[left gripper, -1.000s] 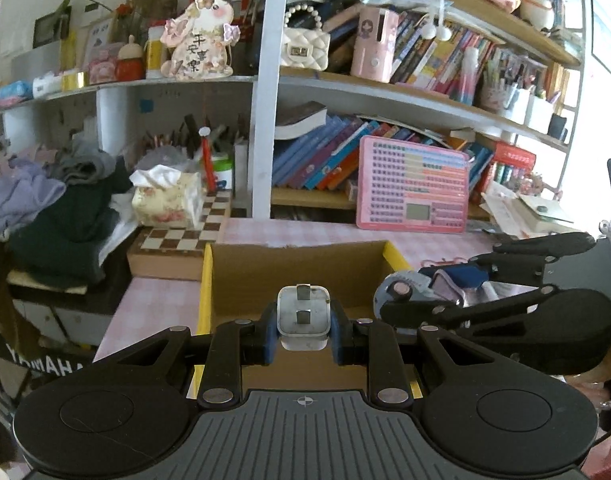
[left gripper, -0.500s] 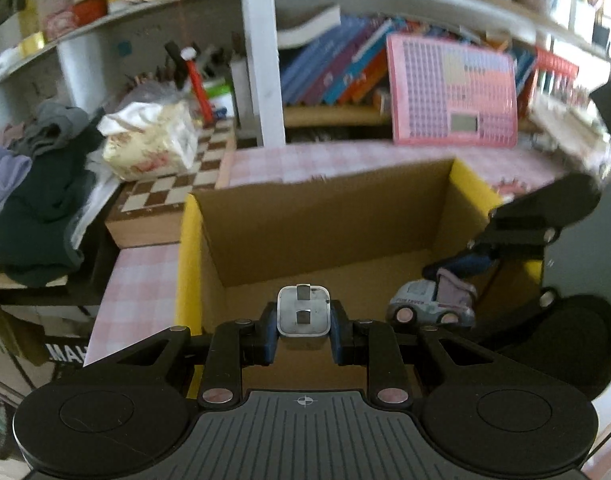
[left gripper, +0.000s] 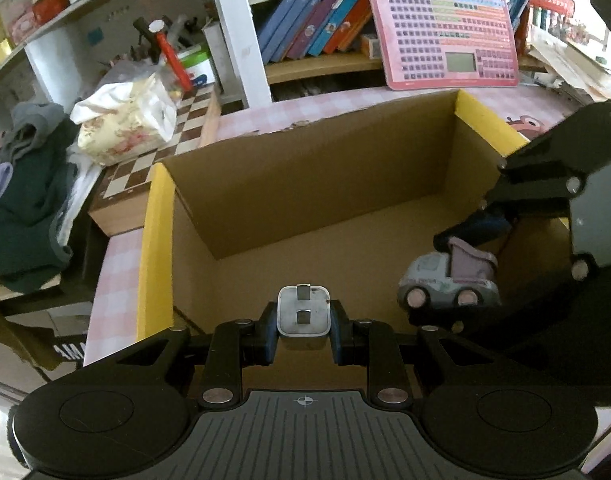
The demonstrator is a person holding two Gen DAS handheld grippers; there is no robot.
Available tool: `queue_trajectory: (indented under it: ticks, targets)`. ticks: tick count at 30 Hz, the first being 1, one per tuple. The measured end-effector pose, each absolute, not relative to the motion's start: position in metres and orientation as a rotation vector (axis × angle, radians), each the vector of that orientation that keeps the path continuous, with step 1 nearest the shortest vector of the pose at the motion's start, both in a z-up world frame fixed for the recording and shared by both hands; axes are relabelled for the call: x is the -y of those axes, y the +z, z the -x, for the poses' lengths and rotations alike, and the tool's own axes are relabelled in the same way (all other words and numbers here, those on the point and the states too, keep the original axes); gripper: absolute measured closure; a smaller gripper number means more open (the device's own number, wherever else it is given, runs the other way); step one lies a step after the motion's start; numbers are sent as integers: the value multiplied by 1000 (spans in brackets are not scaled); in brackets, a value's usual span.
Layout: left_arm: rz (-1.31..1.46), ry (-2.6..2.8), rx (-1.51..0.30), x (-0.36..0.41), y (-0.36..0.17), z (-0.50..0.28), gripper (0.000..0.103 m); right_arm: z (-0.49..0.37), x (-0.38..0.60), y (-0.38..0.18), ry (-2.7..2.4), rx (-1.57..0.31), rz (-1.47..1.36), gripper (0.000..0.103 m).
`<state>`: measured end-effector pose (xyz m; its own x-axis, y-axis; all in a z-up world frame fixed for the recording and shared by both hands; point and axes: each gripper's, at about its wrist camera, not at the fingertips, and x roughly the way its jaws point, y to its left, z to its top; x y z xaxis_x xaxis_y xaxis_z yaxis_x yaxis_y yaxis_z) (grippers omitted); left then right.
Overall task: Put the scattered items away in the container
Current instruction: 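Open the left tool to drop the plug while the right tool drops the car into the box, then withdraw both open tools from the yellow box back over the table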
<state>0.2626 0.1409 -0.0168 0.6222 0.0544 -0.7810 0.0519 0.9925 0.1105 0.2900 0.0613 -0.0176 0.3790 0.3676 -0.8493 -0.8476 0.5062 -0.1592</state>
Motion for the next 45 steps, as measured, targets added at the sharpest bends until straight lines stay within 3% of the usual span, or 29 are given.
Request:
queue_trajectory:
  ticks: [8, 10, 13, 34, 45]
  targets:
    - [-143, 4, -894, -137, -16, -263, 75, -293, -62, -17, 835, -862, 641, 57]
    - [-149, -1, -885, -136, -15, -261, 68, -293, -61, -15, 835, -851, 630, 44]
    - [-159, 6, -845, -136, -8, -256, 59, -292, -58, -12, 831, -829, 612, 36]
    - [-76, 12, -553, -139, 71, -170, 33, -223, -10, 70, 744, -600, 396, 29]
    - [-89, 38, -482, -130, 85, -108, 20, -173, 39, 93, 623, -511, 215, 25]
